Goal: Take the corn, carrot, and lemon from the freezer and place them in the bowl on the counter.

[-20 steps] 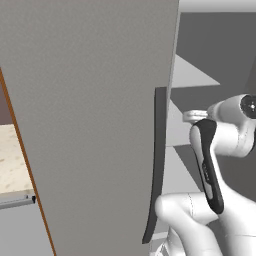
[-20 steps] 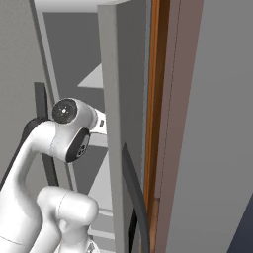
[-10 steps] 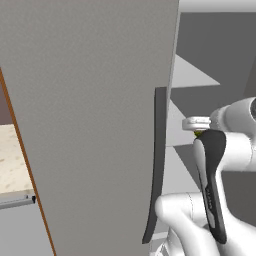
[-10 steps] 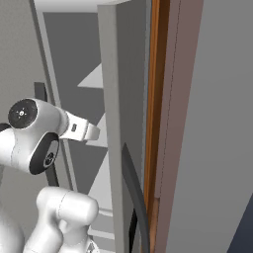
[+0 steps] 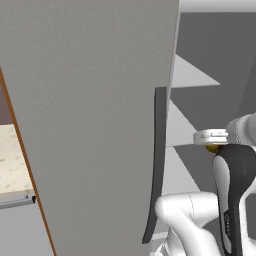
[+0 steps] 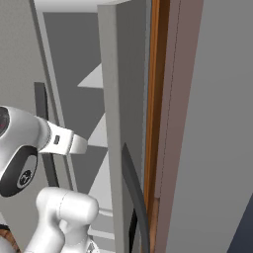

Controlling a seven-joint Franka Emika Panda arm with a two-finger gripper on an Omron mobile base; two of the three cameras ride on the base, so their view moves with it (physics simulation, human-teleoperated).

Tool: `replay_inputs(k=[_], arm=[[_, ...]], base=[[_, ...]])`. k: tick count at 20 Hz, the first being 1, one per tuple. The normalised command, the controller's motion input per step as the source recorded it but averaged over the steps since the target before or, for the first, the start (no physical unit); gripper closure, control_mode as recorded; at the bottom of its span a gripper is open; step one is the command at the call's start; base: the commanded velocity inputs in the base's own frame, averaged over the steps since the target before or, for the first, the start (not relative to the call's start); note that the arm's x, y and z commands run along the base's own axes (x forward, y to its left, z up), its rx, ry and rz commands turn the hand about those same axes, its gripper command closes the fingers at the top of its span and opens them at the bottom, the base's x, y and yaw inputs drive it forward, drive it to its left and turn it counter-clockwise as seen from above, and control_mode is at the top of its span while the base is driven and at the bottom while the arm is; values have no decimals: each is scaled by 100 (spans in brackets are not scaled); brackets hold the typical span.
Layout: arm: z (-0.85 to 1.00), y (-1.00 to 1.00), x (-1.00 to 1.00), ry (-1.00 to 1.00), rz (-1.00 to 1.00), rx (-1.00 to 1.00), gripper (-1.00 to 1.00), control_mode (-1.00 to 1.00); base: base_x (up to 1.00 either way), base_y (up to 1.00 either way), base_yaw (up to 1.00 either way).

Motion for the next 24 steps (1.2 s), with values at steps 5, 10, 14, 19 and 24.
replay_inputs(k=[5, 10, 14, 19, 24], arm=[[5, 7, -14, 8, 11, 0, 100, -100], [0, 14, -1, 6, 6, 0, 100, -100], [0, 8, -1, 5, 0, 0, 100, -100], [0, 9, -18, 3, 0, -1, 100, -100], [0, 41, -9, 7, 0, -3, 100, -100]], base=[[0, 0, 0], [0, 0, 0], [0, 0, 0], [0, 0, 0], [0, 0, 0]])
